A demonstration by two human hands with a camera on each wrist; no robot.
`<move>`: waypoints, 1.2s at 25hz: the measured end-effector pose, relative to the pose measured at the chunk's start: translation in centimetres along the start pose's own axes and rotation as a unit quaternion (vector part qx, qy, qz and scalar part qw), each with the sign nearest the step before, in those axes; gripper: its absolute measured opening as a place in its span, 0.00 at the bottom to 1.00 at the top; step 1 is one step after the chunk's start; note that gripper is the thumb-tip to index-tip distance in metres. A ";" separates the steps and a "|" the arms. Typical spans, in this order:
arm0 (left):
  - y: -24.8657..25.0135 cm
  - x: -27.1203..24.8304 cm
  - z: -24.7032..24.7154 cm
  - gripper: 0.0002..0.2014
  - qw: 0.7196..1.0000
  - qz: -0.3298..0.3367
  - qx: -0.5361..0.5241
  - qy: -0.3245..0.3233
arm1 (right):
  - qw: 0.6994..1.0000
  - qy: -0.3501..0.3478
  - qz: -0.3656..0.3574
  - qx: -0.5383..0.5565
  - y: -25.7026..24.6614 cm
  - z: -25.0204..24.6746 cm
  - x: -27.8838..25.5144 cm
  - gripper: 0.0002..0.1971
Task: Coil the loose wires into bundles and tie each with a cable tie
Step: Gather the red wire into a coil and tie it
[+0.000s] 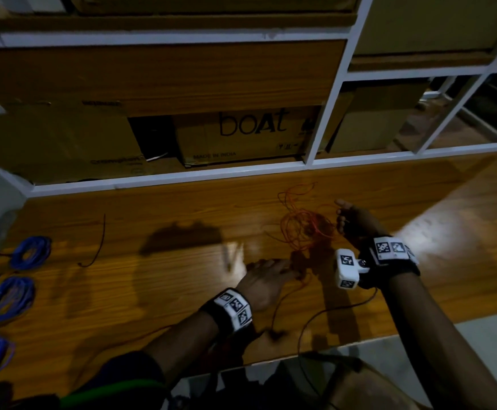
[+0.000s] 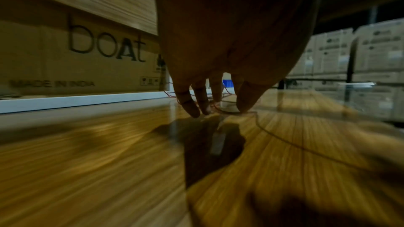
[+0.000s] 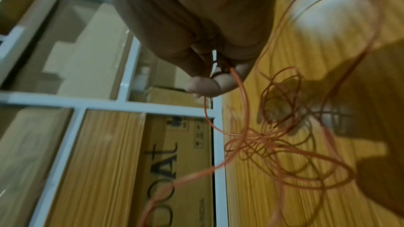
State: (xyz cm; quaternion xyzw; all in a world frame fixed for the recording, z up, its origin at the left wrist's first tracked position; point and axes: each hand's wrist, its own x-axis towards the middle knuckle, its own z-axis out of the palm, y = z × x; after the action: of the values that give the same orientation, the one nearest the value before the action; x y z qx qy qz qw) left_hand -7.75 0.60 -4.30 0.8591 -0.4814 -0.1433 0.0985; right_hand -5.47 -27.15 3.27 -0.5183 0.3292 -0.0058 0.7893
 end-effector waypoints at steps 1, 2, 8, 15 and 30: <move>0.4 0.7 0.0 0.31 1.000 0.000 0.021 -0.018 | 0.999 0.013 0.010 0.035 0.2 -0.7 -0.1 0.09; 0.8 1.2 -0.2 0.33 0.998 0.001 0.041 -0.038 | 0.997 0.026 0.016 0.065 0.4 -1.5 0.0 0.09; 1.2 3.3 0.0 0.23 0.995 0.019 0.090 -0.025 | 0.984 0.083 0.009 0.159 1.9 -5.2 -0.4 0.16; 0.9 3.3 -0.9 0.11 0.997 0.057 -0.025 0.042 | 0.975 0.145 0.036 0.166 3.3 -6.7 -0.1 0.06; 0.5 -3.7 -11.8 0.04 0.534 -0.163 -0.731 0.391 | 0.966 0.199 -0.151 -0.062 -0.3 -3.6 -3.6 0.14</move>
State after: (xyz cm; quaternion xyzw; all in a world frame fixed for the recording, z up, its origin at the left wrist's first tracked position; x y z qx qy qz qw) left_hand -5.97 3.85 7.53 0.5216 0.0263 -0.1087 0.8458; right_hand -10.06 -28.91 4.46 -0.5982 0.3968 -0.2077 0.6645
